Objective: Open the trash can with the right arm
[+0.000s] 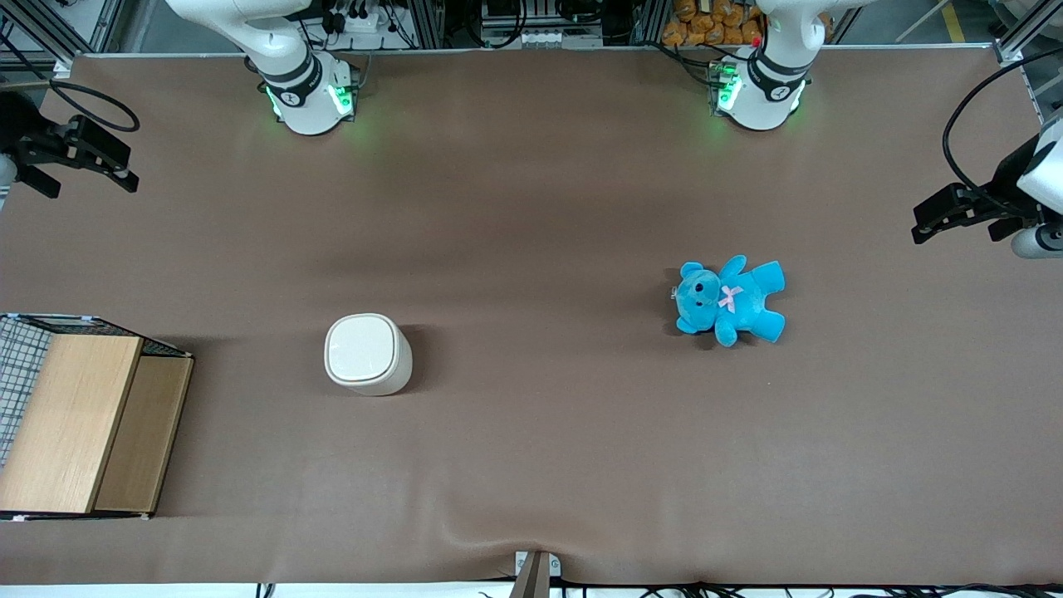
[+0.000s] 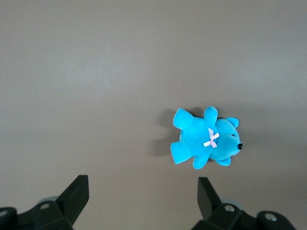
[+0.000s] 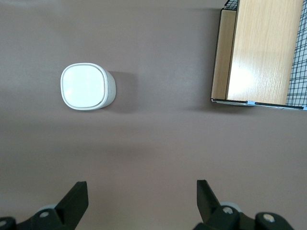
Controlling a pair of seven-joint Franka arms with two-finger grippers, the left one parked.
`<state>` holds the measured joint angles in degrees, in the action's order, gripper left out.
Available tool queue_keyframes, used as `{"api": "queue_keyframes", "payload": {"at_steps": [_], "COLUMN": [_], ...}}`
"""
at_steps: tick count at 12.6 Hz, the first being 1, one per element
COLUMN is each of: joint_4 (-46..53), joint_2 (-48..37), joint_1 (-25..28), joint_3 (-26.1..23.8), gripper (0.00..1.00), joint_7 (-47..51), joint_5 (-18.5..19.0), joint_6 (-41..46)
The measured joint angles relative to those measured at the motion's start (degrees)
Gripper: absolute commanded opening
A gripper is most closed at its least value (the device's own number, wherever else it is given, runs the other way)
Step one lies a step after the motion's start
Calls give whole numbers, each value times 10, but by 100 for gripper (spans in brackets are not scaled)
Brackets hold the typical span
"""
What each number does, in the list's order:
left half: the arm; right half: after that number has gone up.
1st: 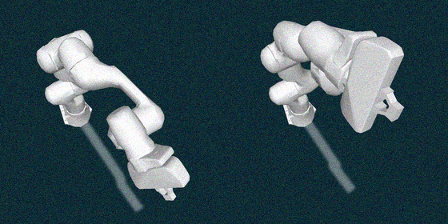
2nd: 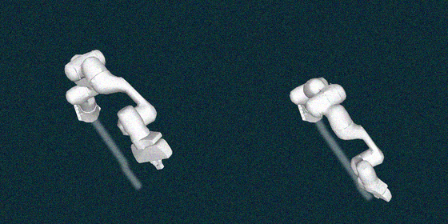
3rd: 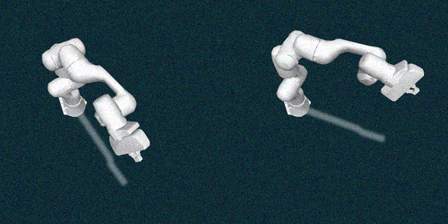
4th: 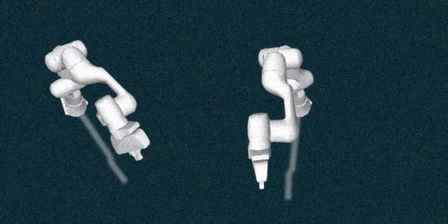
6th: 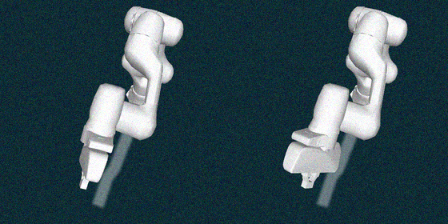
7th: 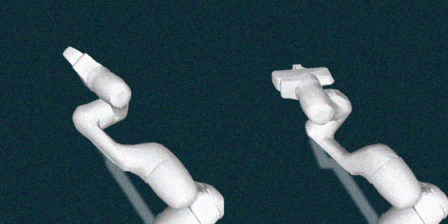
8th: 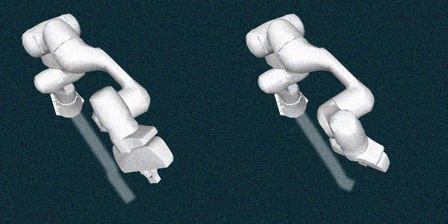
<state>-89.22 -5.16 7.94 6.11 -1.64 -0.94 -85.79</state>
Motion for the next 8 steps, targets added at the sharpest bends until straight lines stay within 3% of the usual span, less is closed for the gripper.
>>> {"api": "queue_keyframes", "payload": {"at_steps": [8], "joint_4": [-4], "joint_2": [3], "joint_1": [9], "joint_3": [-7], "gripper": [100], "joint_7": [49], "joint_5": [-8], "joint_6": [1]}}
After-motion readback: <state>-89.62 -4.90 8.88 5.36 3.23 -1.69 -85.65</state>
